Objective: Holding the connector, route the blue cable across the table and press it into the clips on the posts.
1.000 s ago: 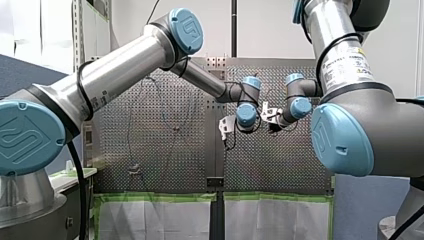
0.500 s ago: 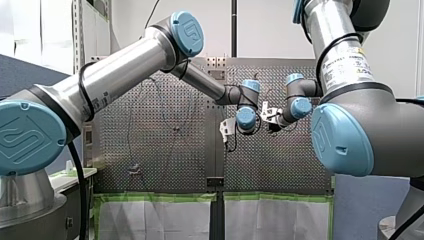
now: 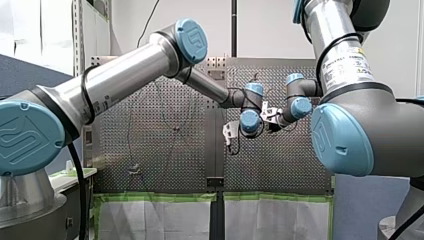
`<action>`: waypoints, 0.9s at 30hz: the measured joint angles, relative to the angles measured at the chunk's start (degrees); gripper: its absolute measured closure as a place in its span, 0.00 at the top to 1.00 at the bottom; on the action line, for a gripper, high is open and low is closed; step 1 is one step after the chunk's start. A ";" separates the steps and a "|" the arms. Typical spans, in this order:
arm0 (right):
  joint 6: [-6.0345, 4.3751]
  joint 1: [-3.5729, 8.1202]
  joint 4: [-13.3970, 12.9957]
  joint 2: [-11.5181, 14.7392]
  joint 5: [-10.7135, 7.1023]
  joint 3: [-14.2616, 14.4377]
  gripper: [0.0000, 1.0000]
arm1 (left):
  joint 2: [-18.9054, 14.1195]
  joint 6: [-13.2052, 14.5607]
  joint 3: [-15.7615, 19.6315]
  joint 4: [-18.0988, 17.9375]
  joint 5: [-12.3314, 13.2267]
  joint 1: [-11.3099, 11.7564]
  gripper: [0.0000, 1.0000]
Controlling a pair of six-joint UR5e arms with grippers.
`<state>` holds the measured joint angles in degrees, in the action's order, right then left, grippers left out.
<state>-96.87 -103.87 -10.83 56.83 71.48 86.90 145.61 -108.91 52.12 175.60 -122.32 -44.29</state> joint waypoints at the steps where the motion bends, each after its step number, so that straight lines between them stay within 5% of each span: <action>1: 0.00 0.00 0.00 0.00 0.00 0.00 0.00 | 0.08 -0.02 -0.22 0.15 -0.24 -0.04 1.00; 6: 0.00 0.02 0.00 0.00 -0.01 0.00 0.00 | 0.21 0.16 -1.03 0.73 -1.49 -0.26 1.00; 8: 0.00 0.03 0.01 0.01 -0.01 0.01 0.00 | 0.21 0.38 -1.11 0.78 -1.95 -0.36 0.67; 9: 0.01 0.03 0.01 0.04 -0.01 0.00 0.00 | 0.20 0.51 -1.13 0.81 -2.18 -0.40 0.67; 12: 0.13 0.03 0.00 0.08 -0.07 0.00 0.00 | 0.22 0.86 -1.15 0.90 -2.73 -0.44 0.23; 16: 0.23 0.01 0.01 0.30 -0.16 -0.01 0.00 | 0.22 1.18 -1.16 1.24 -3.90 -0.43 0.10; 17: 0.20 0.00 0.00 0.39 -0.17 -0.03 0.00 | 0.22 1.22 -1.16 1.31 -4.12 -0.43 0.00; 27: -0.40 -0.01 0.33 2.44 -0.26 -0.56 0.00 | -0.38 0.30 -1.80 3.50 -6.48 -0.90 0.00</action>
<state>-97.26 -103.89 -10.50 59.27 71.22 86.33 145.23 -108.61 50.32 179.10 -128.81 -45.19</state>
